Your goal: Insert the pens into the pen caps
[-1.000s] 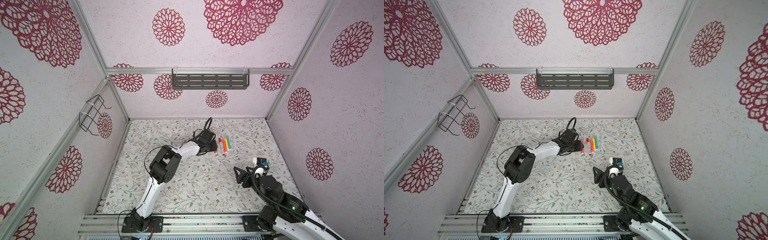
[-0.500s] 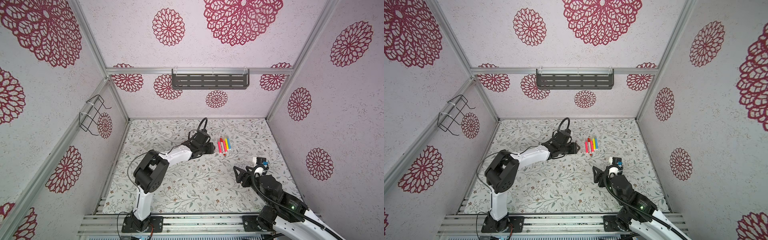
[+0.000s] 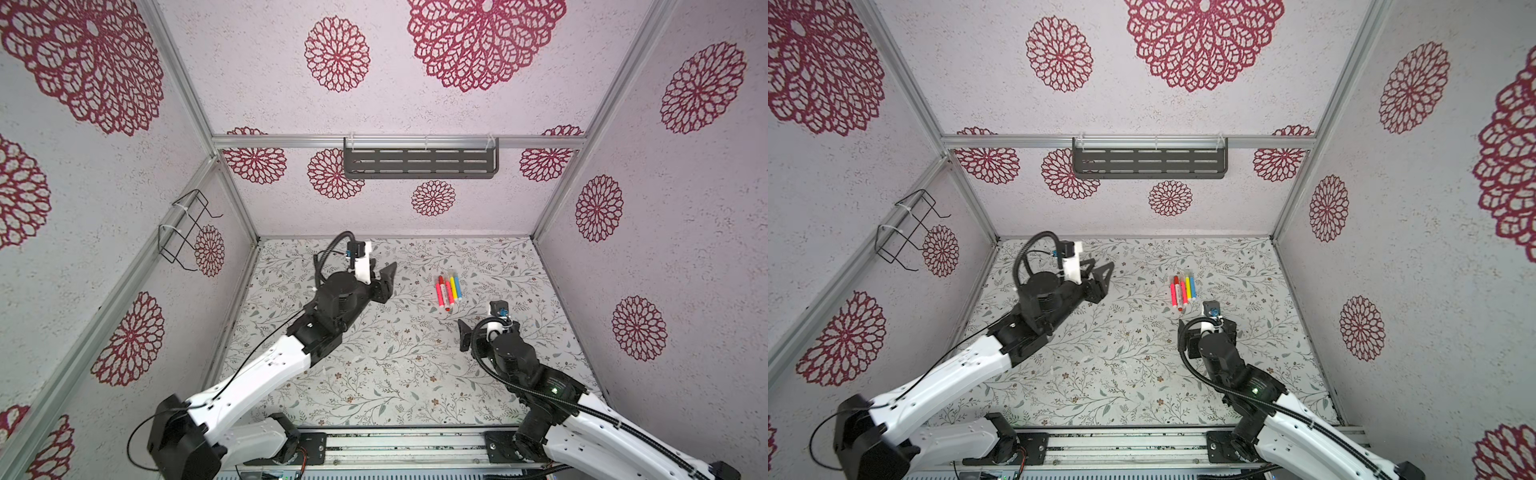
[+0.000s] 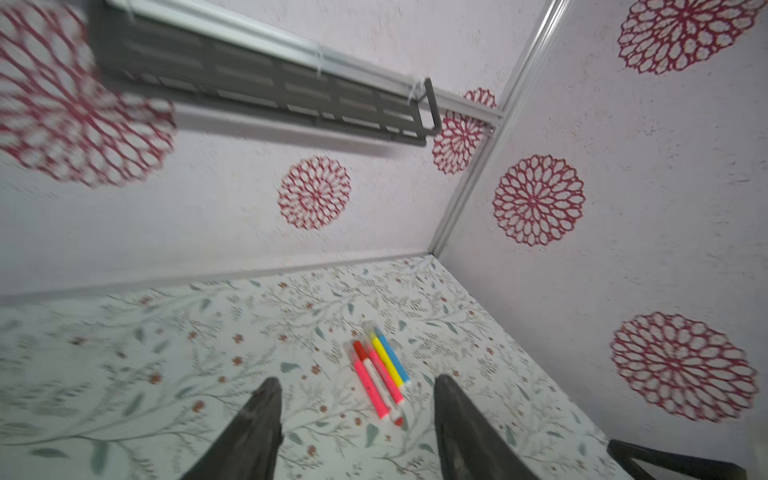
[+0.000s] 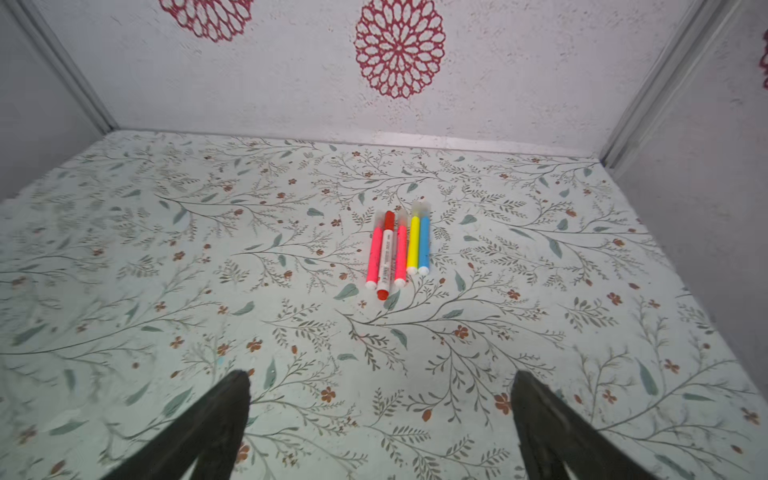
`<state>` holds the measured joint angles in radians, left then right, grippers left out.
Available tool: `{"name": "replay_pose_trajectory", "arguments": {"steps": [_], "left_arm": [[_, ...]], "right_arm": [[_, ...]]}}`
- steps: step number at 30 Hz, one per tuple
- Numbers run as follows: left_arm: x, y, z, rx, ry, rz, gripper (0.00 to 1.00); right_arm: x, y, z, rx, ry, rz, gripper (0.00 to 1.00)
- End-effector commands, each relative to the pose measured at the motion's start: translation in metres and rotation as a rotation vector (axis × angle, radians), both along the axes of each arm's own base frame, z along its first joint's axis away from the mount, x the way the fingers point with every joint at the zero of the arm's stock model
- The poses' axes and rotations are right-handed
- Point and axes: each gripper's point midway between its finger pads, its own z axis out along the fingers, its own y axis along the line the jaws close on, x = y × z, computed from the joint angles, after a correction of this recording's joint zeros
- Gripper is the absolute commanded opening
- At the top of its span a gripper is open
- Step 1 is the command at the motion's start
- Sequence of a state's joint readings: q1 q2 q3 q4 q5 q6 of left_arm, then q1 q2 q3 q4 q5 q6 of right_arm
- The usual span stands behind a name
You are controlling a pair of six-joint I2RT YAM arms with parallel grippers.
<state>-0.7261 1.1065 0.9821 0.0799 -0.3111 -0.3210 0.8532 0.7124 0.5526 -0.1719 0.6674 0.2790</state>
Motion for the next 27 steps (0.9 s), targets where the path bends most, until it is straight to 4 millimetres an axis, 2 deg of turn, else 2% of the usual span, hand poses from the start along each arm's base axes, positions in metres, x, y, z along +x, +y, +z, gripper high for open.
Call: {"name": "replay_pose_trajectory", "arguments": {"steps": [1, 2, 4, 5, 7, 8, 9, 10, 11, 16, 19, 22, 25, 27], "left_arm": [[-0.018, 0.074, 0.029, 0.149, -0.104, 0.274, 0.69], [-0.025, 0.098, 0.036, 0.150, -0.122, 0.375, 0.72], [-0.034, 0.145, 0.037, 0.190, -0.116, 0.589, 0.74], [-0.036, 0.164, 0.031, 0.239, -0.099, 0.674, 0.75], [-0.036, 0.189, 0.008, 0.344, -0.050, 0.793, 0.76], [-0.036, 0.199, -0.009, 0.389, -0.020, 0.840, 0.84], [-0.034, 0.204, -0.024, 0.427, 0.004, 0.861, 0.86], [-0.032, 0.205, -0.042, 0.466, 0.029, 0.858, 0.96], [-0.030, 0.205, -0.061, 0.489, 0.046, 0.847, 0.98], [-0.029, 0.225, -0.124, 0.494, 0.076, 0.900, 0.98], [-0.032, 0.245, -0.146, 0.500, 0.117, 0.991, 0.97], [-0.034, 0.259, -0.168, 0.522, 0.167, 1.041, 0.97], [-0.031, 0.265, -0.195, 0.500, 0.207, 1.030, 0.97], [-0.028, 0.264, -0.215, 0.517, 0.244, 0.987, 0.97]], "right_arm": [[0.017, -0.016, 0.033, -0.063, -0.164, -0.135, 0.99], [0.020, -0.017, 0.037, -0.088, -0.195, -0.150, 0.99], [0.024, -0.022, 0.043, -0.136, -0.253, -0.187, 0.99], [0.026, -0.024, 0.042, -0.174, -0.271, -0.203, 0.99], [0.031, -0.030, 0.038, -0.228, -0.291, -0.241, 0.99], [0.033, -0.034, 0.034, -0.253, -0.292, -0.267, 0.99], [0.035, -0.037, 0.030, -0.266, -0.291, -0.287, 0.99], [0.037, -0.042, 0.023, -0.288, -0.281, -0.309, 0.99], [0.038, -0.045, 0.014, -0.306, -0.271, -0.325, 0.99], [0.037, -0.067, -0.028, -0.351, -0.242, -0.377, 0.97], [0.034, -0.075, -0.053, -0.345, -0.216, -0.348, 0.98], [0.033, -0.097, -0.068, -0.300, -0.182, -0.424, 0.98], [0.034, -0.112, -0.080, -0.272, -0.142, -0.471, 0.98], [0.036, -0.109, -0.085, -0.278, -0.105, -0.444, 0.98]]}}
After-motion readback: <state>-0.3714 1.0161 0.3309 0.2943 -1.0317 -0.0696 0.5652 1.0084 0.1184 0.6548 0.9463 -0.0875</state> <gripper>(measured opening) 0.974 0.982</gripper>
